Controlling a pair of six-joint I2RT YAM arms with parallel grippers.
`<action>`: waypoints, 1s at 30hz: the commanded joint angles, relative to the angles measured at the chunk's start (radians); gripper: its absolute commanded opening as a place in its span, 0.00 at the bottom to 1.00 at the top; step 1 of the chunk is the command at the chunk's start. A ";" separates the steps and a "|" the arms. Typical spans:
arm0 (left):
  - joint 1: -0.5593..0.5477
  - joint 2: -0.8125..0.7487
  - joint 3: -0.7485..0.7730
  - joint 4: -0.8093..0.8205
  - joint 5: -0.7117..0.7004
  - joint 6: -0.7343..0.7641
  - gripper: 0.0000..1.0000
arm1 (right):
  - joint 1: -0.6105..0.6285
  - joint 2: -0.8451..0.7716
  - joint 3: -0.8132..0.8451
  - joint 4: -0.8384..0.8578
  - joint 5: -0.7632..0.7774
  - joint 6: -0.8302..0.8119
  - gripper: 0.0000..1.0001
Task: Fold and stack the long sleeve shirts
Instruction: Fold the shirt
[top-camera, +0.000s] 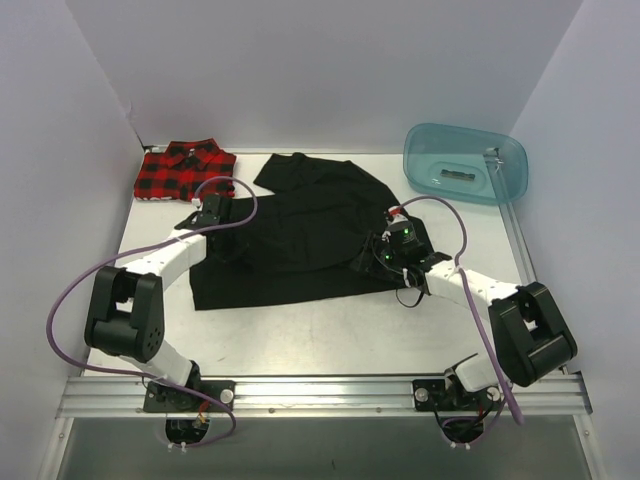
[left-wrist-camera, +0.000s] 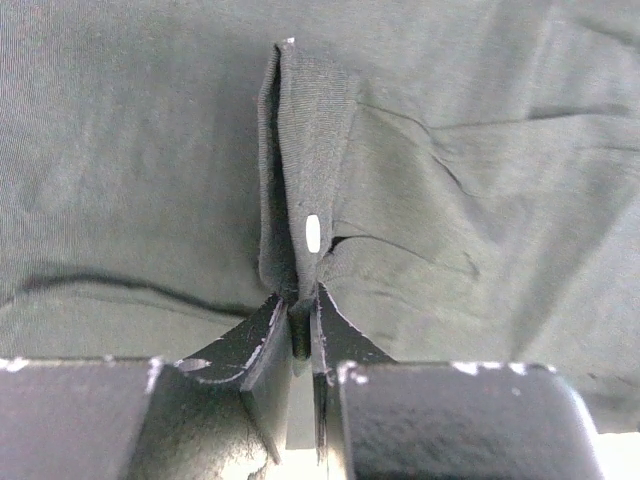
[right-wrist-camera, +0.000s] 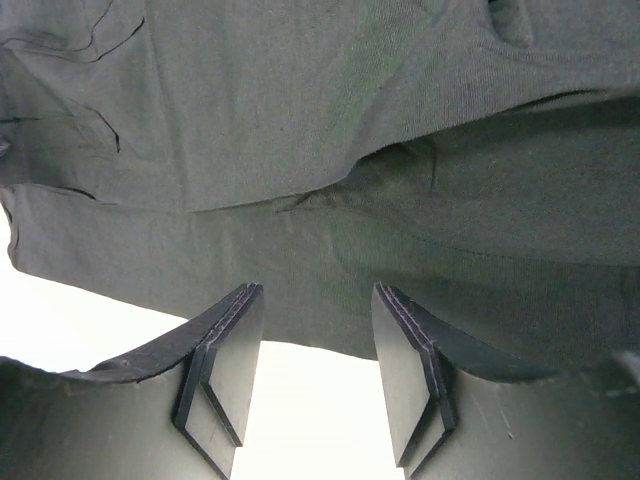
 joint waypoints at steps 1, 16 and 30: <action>-0.007 -0.064 0.083 -0.098 0.010 -0.017 0.18 | 0.005 -0.024 0.037 -0.013 0.021 -0.015 0.47; -0.002 -0.166 0.200 -0.274 0.092 -0.063 0.19 | 0.003 -0.067 0.037 -0.072 0.053 -0.045 0.47; 0.016 -0.255 -0.082 -0.271 -0.026 -0.095 0.30 | 0.003 -0.100 0.047 -0.118 0.084 -0.074 0.47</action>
